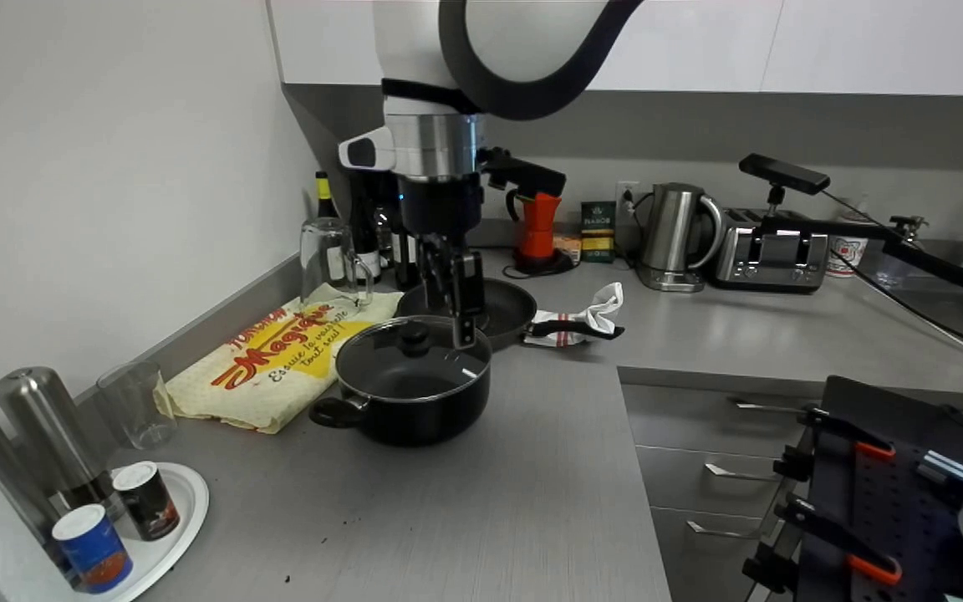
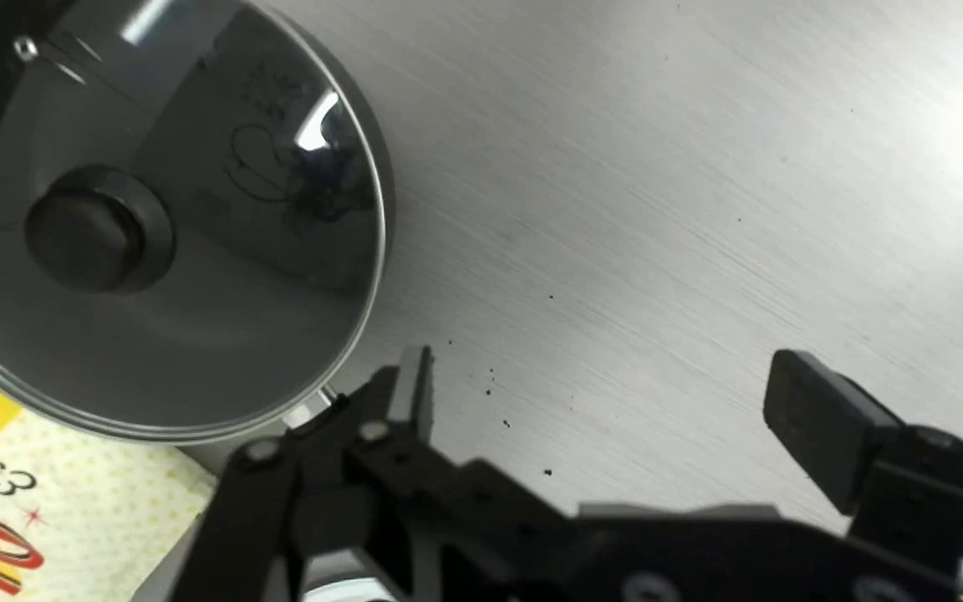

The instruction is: Move the black pot forwards.

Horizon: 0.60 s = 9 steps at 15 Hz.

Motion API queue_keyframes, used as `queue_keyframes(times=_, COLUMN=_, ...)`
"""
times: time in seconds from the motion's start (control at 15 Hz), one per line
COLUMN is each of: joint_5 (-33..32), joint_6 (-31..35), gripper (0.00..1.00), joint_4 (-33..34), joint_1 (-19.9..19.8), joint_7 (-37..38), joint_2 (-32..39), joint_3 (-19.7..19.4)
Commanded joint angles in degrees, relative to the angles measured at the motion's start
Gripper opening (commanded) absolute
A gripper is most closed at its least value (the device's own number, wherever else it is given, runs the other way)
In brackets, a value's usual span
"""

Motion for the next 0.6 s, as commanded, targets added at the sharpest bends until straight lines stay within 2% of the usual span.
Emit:
queue_keyframes(times=0.0, joint_5=-0.4, joint_6=-4.2, gripper=1.0, joint_4=10.9, joint_1=-0.2, joint_7=-3.6, joint_2=8.8, joint_3=2.0)
queue_keyframes(times=0.53, joint_5=-0.4, joint_6=-11.9, gripper=1.0, joint_4=28.2, joint_1=1.2, joint_7=-9.9, joint_2=23.1, joint_3=3.7)
